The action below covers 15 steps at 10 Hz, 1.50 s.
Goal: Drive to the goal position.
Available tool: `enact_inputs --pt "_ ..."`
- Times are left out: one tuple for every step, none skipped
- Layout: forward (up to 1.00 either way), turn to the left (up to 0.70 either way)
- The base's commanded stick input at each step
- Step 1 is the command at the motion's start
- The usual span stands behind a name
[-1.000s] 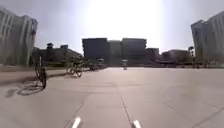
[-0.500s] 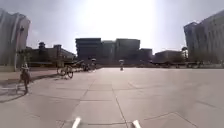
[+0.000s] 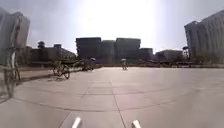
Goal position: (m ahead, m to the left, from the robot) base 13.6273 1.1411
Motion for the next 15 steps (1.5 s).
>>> enact_inputs --pt "1.0 0.0" --pt "1.0 0.0" --pt "1.0 0.0" --pt "1.0 0.0" --pt "1.0 0.0" --pt "1.0 -0.32" --pt "1.0 -0.4" --pt "1.0 -0.4" --pt "1.0 -0.07" --pt "1.0 -0.01" --pt "1.0 0.0" --pt "1.0 0.0" --pt "1.0 0.0" --pt "1.0 0.0" --pt "1.0 0.0"
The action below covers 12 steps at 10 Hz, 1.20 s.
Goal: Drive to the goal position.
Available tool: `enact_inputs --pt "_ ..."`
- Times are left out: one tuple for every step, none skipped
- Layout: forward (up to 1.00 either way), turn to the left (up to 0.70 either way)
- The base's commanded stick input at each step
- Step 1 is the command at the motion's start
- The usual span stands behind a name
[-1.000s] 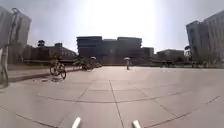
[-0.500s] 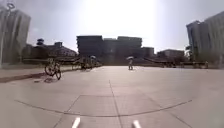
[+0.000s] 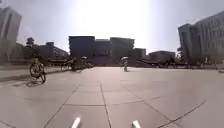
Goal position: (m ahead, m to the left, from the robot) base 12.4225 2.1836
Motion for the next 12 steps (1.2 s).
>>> enact_inputs --pt "1.0 0.0" --pt "1.0 0.0" --pt "1.0 0.0" --pt "1.0 0.0" --pt "1.0 0.0" --pt "1.0 0.0" --pt "1.0 0.0" --pt "1.0 0.0" --pt "1.0 0.0" --pt "1.0 0.0" --pt "1.0 0.0" --pt "1.0 0.0"
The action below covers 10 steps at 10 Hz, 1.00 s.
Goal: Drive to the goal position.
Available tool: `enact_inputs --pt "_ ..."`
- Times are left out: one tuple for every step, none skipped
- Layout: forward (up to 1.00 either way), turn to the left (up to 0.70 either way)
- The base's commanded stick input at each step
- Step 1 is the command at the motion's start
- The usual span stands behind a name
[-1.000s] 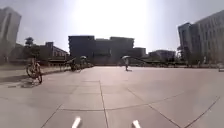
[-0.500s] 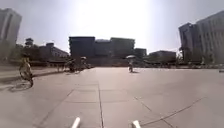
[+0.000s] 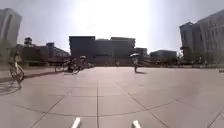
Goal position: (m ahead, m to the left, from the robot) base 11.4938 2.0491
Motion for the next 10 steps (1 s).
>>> enact_inputs --pt "1.0 0.0" --pt "1.0 0.0" --pt "1.0 0.0" --pt "1.0 0.0" --pt "1.0 0.0" --pt "1.0 0.0" --pt "1.0 0.0" --pt "1.0 0.0" --pt "1.0 0.0" --pt "1.0 0.0"
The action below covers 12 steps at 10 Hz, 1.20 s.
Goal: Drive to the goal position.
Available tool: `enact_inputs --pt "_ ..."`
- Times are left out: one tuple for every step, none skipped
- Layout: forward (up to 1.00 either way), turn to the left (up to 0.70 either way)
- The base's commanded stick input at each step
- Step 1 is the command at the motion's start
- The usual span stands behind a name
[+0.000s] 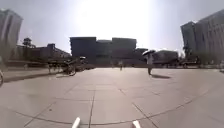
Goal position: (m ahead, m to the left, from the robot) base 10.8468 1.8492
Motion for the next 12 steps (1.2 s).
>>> enact_inputs --pt "1.0 0.0" --pt "1.0 0.0" --pt "1.0 0.0" --pt "1.0 0.0" --pt "1.0 0.0" --pt "1.0 0.0" --pt "1.0 0.0" --pt "1.0 0.07" --pt "1.0 0.4" --pt "1.0 0.4" --pt "1.0 0.21" --pt "1.0 0.0"
